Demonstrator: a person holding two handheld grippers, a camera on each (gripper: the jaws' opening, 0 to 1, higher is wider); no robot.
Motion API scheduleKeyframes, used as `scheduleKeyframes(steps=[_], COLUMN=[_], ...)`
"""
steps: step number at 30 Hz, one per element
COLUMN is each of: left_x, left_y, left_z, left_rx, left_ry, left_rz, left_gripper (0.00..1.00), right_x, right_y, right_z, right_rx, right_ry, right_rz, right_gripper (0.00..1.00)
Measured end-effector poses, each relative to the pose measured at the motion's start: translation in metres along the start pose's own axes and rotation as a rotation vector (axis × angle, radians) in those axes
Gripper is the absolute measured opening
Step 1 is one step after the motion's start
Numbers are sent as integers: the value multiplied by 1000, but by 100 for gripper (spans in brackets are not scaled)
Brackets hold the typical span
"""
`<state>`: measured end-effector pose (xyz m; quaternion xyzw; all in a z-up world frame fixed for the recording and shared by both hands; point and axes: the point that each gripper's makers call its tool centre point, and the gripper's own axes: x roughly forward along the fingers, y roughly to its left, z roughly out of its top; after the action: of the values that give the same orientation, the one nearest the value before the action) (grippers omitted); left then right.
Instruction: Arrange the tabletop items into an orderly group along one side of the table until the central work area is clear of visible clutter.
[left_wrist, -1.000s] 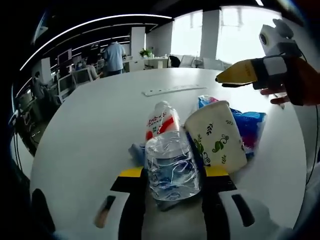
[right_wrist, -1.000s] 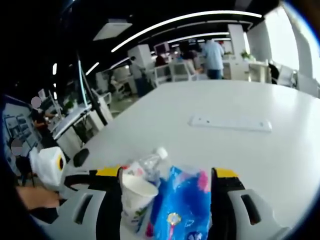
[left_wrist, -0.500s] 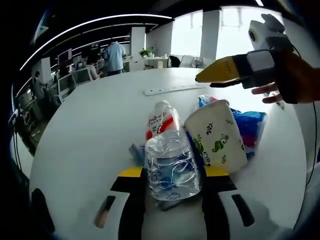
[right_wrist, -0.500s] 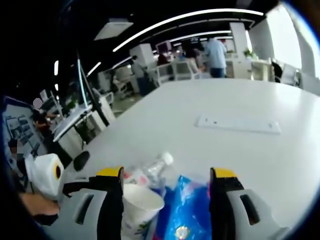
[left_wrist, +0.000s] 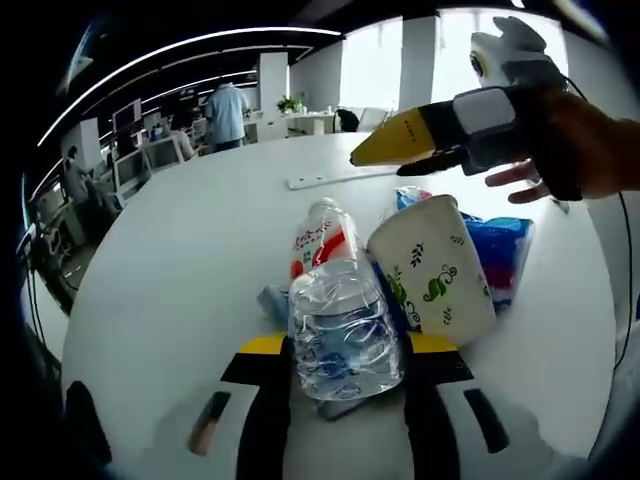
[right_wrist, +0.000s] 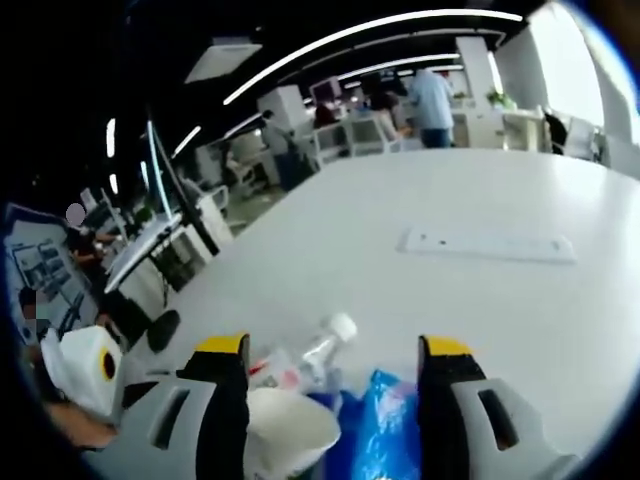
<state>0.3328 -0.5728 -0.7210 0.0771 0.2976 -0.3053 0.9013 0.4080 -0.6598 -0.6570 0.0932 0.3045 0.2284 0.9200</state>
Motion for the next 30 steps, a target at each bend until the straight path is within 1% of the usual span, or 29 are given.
scheduleKeyframes(steps=[8, 16, 22, 26, 30], left_x=[0, 0, 0, 0, 0], left_y=[0, 0, 0, 0, 0], left_z=[0, 0, -1, -1, -1], left_rx=[3, 12, 15, 15, 16], left_ry=[0, 4, 6, 6, 7], left_rz=[0, 9, 12, 14, 15], left_gripper=[43, 43, 43, 43, 43], right_x=[12, 24, 34, 39, 42], right_y=[1, 2, 4, 6, 6], right_z=[3, 3, 2, -1, -1], right_rx=[-5, 38, 47, 61, 66], right_ry=[13, 15, 28, 52, 57], right_rz=[4, 2, 2, 1, 0], right_gripper=[64, 63, 62, 62, 61])
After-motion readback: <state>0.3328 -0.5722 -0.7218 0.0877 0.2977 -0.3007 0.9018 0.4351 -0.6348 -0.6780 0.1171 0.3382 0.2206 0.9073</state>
